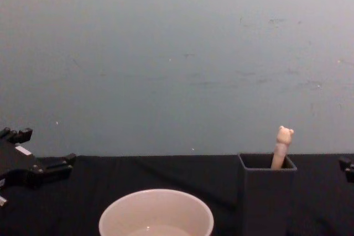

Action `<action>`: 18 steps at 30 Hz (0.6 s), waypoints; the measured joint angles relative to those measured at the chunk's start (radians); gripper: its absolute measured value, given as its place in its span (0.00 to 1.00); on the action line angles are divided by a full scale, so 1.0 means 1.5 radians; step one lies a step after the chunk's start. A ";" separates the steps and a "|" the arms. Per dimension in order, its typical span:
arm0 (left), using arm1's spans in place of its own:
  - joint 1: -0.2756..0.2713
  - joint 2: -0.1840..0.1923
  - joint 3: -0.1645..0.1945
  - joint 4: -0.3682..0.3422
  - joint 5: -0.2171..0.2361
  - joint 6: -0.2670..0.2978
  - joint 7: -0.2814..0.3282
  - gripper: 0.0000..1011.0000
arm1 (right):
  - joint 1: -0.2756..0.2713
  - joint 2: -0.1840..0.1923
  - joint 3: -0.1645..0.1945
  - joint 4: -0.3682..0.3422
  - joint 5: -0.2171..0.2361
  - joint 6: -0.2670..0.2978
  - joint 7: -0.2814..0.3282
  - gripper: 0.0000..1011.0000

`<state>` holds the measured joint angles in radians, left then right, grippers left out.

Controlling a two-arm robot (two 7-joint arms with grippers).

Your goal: Pick up the stirring spoon with one hand, stir inside the cup, then place it back in its original position.

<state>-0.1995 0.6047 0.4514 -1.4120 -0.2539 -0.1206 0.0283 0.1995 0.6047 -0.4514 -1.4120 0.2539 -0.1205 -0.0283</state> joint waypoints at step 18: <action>0.000 0.000 0.000 0.000 0.000 0.000 0.000 0.99 | -0.046 0.012 0.052 -0.082 0.126 0.019 0.131 0.99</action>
<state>-0.1995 0.6047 0.4514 -1.4120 -0.2539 -0.1206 0.0282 0.1306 0.6233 -0.3730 -1.5348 0.4430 -0.0914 0.1685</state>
